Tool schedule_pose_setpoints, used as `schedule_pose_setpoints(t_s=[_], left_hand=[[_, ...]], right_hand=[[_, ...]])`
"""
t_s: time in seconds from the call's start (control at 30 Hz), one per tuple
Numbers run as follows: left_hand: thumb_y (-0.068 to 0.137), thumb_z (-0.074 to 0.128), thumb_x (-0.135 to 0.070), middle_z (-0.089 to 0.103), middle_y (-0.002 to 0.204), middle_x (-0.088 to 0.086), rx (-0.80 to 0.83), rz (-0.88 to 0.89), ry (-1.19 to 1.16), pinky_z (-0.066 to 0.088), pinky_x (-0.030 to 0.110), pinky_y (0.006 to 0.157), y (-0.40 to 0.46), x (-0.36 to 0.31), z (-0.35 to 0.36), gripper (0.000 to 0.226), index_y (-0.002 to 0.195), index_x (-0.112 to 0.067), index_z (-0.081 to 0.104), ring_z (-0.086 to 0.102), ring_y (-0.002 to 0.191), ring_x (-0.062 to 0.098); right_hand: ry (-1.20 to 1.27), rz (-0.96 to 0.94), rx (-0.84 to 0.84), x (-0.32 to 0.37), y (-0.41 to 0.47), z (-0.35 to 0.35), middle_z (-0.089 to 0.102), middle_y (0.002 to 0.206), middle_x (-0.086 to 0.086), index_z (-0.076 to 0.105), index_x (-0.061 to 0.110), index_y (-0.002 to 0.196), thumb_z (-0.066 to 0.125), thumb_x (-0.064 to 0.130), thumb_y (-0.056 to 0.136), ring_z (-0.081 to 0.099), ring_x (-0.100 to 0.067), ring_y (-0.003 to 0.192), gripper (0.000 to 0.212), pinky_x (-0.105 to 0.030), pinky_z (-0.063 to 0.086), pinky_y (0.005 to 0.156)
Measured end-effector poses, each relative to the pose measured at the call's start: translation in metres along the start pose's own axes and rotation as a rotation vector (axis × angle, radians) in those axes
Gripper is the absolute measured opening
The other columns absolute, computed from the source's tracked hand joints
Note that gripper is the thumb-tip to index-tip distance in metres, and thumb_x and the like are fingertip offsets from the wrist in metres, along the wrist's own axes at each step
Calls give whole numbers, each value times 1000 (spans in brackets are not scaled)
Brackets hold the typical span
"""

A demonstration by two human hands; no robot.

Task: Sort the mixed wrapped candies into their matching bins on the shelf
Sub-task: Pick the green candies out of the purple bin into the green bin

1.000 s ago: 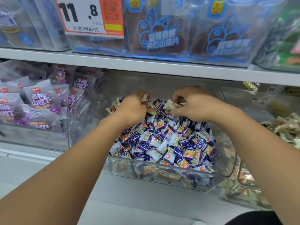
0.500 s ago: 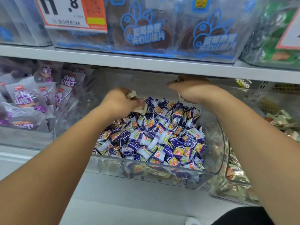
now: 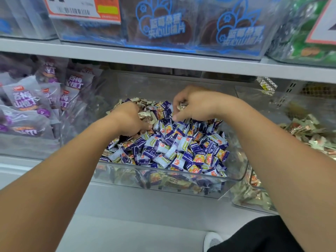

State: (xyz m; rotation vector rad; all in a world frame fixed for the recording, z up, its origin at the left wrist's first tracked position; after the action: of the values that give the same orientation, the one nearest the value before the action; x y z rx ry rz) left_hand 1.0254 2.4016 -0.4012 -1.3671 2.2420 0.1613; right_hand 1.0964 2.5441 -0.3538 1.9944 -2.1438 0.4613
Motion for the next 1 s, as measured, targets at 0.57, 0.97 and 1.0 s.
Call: schedule_pose_setpoints(t_s=[0.57,0.97,1.0], left_hand=[[89,60,0,70,95,7,-266,124,-226,45,26,48,-7,29,-48,34,114,-22,65,62,65,22],[90,56,-3,61,129,13,-180,167,9,45,29,76,-11,44,-34,45,129,-25,56,59,103,28],[90,56,-3,60,130,11,-165,182,14,46,29,76,-13,44,-33,45,129,-25,55,59,102,26]], right_hand=[[-209,63,54,4,-8,-7,66,110,14,71,36,112,66,40,92,57,-11,100,22,-28,43,94],[-589,-85,400,40,-19,46,40,155,6,60,34,136,37,6,102,45,-20,134,49,-26,37,104],[-597,-48,412,36,-26,39,44,152,8,61,36,135,37,8,102,48,-17,129,49,-22,37,96]])
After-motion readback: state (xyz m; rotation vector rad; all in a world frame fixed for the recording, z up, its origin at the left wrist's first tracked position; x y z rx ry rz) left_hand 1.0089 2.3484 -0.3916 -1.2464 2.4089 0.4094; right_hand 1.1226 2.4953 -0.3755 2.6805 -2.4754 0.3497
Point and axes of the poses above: each hand's wrist, its own y-axis towards the middle knuckle, its own z-axis out of the palm, x = y × z, the point moved 9 cm from there along y, towards the middle knuckle
